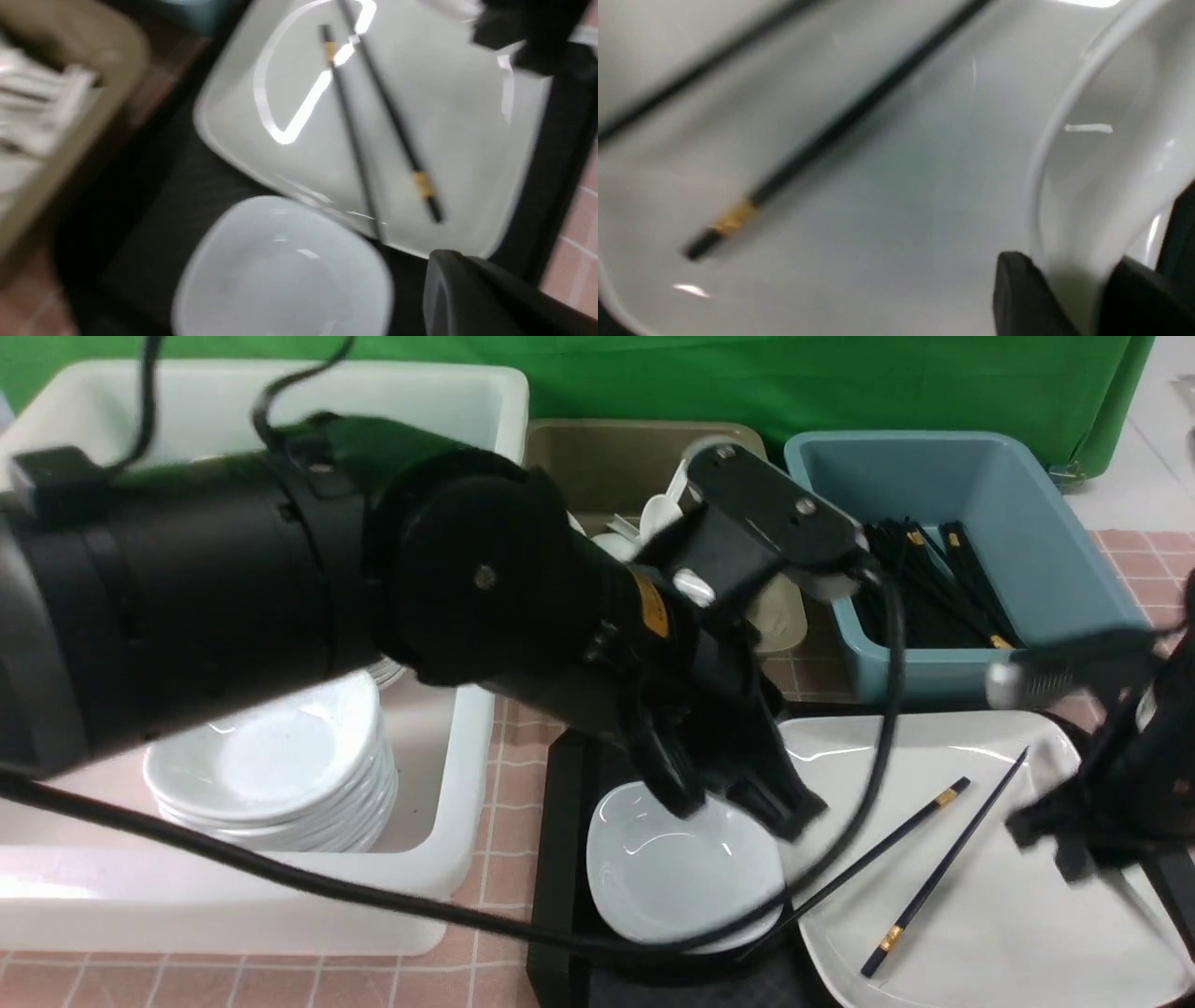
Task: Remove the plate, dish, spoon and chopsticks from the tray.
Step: Use the right arm to put the soup spoon into the small storage box in the middle, then use the right arm to grab a chopstick from the plate
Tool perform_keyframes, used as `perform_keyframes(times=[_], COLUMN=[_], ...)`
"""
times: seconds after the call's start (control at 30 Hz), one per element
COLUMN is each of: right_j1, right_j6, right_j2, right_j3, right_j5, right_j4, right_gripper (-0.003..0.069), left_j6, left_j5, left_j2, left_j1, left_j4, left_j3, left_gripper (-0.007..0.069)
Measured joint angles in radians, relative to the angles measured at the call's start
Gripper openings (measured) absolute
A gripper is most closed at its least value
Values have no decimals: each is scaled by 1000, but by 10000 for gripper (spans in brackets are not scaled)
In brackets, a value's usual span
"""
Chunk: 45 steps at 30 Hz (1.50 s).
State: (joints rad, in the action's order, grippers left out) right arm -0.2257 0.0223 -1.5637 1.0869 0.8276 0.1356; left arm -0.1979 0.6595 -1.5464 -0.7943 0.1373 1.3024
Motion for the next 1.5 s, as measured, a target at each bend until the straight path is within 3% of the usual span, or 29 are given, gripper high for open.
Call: perform_keyframes(times=[0.07,0.2,0.27,0.37,0.67,0.83,0.93,1.03,1.13,1.17,1.2,1.23,1.33,1.43,1.5], right_j1=[-4,-10,-19,-32,-64,-67,-68,-63,-50,-49,-40,-36,-31,-31,-31], right_j6=[-65,-304,-359,-373,-275,-223,-212,-210,-185,-185,-154,-137,-121,-64,30], right_j2=[37,14,-67,-212,-615,-711,-698,-648,-531,-522,-453,-400,-285,-164,-116], right_j3=[51,250,377,560,1022,1123,1149,1174,1132,1126,1076,1031,892,695,489], right_j5=[-16,-41,-57,-75,-97,-24,65,257,303,303,303,303,303,302,299], right_j4=[-104,-507,-614,-656,-667,-643,-596,-517,-414,-408,-376,-358,-314,-241,-199], right_gripper=[240,240,240,240,269,499,541,484,233,214,106,65,48,113,230], left_j6=[56,104,106,100,-6,-64,-70,-100,-149,-150,-161,-165,-166,-166,-163], left_j5=[10,74,113,164,227,268,273,296,346,346,370,385,400,396,369], left_j2=[16,52,59,59,59,59,59,59,59,59,59,59,59,59,59], left_j1=[37,180,271,352,382,382,382,382,347,343,311,284,216,119,57], left_j4=[-60,-123,-121,-90,47,148,173,207,237,238,238,238,238,232,216], left_j3=[21,86,104,107,107,107,107,107,108,108,108,107,94,68,33], left_gripper=[-3,-3,-3,-3,-3,-3,-3,-3,-3,-3,-3,-3,-3,-3,-3])
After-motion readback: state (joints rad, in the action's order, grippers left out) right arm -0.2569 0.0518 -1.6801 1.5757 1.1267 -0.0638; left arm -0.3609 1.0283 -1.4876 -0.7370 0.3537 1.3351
